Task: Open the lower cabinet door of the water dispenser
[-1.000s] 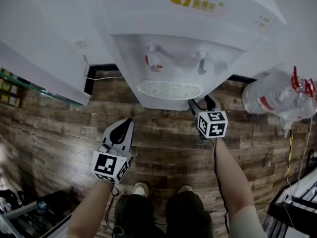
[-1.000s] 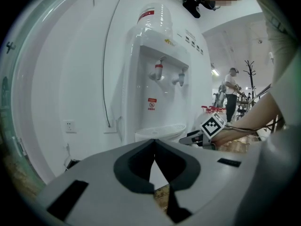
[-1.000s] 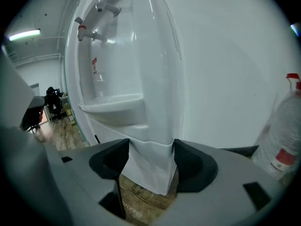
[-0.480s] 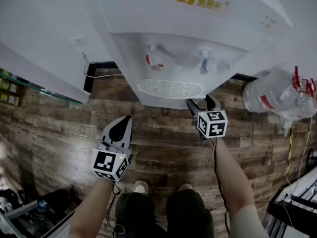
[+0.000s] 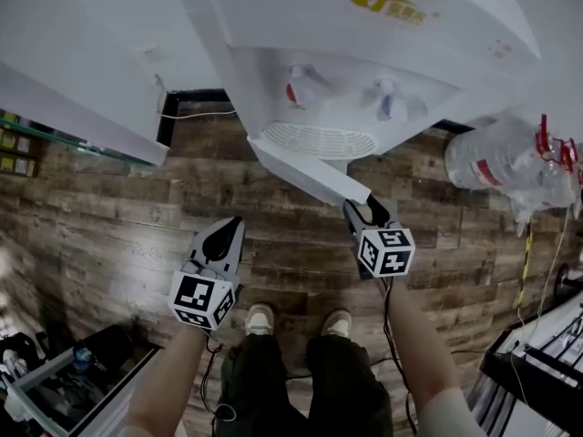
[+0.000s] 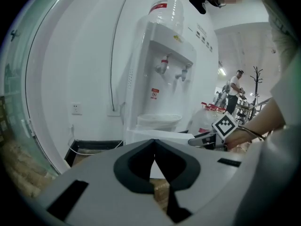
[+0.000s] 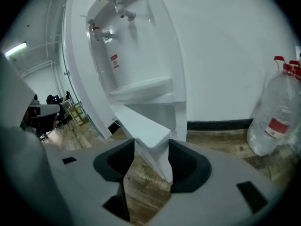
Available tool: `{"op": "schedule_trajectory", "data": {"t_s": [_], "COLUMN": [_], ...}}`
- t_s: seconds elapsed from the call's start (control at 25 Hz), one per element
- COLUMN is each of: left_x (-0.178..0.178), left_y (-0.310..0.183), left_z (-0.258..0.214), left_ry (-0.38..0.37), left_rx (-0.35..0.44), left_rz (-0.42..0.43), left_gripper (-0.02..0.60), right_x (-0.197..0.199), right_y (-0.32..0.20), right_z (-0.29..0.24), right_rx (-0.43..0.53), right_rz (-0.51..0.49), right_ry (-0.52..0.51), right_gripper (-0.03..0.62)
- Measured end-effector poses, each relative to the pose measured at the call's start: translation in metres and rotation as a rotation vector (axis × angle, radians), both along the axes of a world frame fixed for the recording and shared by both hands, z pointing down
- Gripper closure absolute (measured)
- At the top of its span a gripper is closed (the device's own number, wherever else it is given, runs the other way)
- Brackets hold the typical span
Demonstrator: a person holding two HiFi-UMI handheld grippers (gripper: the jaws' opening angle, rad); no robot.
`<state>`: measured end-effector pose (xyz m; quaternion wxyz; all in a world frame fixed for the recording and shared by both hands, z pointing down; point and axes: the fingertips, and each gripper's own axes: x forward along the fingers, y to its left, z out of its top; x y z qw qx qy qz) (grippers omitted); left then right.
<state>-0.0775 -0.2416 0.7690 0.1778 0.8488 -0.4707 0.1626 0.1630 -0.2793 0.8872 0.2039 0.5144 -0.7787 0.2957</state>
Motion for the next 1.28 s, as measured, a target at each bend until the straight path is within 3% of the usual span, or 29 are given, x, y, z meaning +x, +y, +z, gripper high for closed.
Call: {"op": "schedule_trajectory", "data": {"t_s": [0.44,0.76,1.04,1.28], "left_x": [-0.041,-0.088,-0.157,-0.198], "left_y": [0.067,0.107,0.113,0.111], "left_z": [-0.001,0.006,0.013,0.015], "left_ry": [-0.020,-0.027,-0.013,-0.032], "left_rx": [-0.128,-0.175,-0.192,-0.184], "left_rz": [-0.035,-0.100,-0.229,-0.284], "left_gripper": [0.576,0.577,0.577,0.577], "right_x": [-0.086,-0.192,-0.284,-0.342], "right_y": [0.104,0.152,0.153,0.141], "right_z": [0.000,-0.004,-0.005,-0.005], "right_rx": [-0.208,-0.287,-0.313,-0.299], "right_rz": [-0.098,-0.251,-0.314,-0.408], "right_ry": [-0.006,-0.068,-0.129,-0.139], "right_gripper": [0.421,0.425,0.421,0.437]}}
